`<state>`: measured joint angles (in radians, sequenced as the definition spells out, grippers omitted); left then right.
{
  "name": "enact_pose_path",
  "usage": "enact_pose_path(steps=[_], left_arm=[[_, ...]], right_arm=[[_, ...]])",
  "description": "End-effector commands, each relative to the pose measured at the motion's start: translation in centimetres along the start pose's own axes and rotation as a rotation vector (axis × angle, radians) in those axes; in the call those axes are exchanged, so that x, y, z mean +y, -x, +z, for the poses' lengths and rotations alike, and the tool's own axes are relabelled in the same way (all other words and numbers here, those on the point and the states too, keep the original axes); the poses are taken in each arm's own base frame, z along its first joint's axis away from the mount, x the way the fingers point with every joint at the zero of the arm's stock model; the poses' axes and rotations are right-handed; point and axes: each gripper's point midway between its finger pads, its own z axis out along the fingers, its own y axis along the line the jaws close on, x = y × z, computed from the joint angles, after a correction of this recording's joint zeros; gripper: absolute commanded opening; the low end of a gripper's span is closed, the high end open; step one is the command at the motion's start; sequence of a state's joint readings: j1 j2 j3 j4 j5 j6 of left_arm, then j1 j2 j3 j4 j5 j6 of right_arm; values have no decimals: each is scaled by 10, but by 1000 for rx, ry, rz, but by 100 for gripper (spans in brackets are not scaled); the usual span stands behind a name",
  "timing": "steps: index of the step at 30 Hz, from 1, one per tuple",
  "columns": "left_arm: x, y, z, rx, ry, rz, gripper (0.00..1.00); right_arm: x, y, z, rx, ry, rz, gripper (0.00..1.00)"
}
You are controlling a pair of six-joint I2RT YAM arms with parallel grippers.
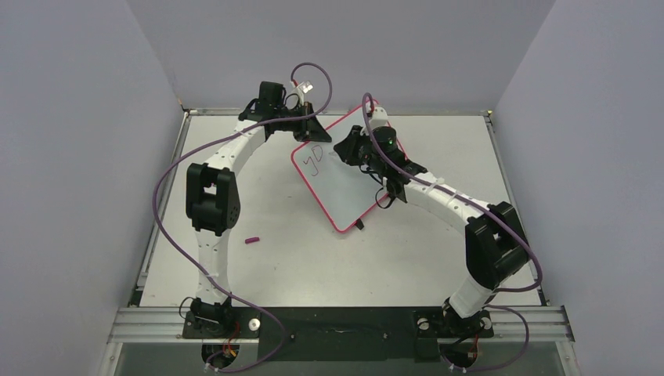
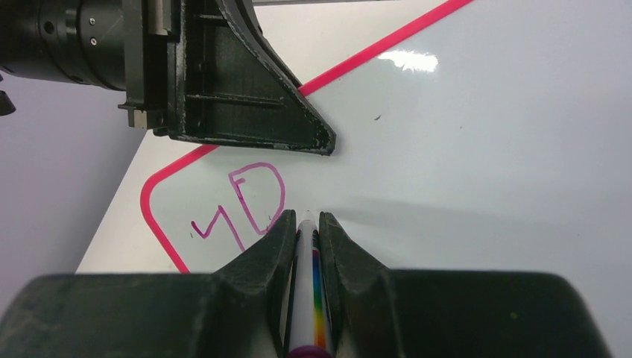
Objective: Write a sentence on the whiteboard
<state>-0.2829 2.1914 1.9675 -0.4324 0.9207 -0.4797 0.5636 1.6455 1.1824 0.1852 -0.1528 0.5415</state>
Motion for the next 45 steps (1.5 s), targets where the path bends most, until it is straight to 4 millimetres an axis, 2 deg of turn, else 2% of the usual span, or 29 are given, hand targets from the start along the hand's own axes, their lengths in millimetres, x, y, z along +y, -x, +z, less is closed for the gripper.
enact_pose_path(steps=[1,12,20,27,35,45], left_arm=[[-70,22,-21,-42,-150,131,0],[-69,20,-22,-36,-151,140,0],[-69,20,-23,-34,-148,143,0],[-70,19,-23,-34,-149,147,0],[-71,19,-21,-35,-157,148,0],[-72,18,-21,-36,-156,150,0]], right_arm=[[29,41,4,-102,86,4,0],[35,46,12,-105,101,14,0],[30,44,19,-104,88,23,0],[22,34,19,-87,66,20,0],[10,12,14,-55,43,26,0],[1,1,5,-43,17,20,0]])
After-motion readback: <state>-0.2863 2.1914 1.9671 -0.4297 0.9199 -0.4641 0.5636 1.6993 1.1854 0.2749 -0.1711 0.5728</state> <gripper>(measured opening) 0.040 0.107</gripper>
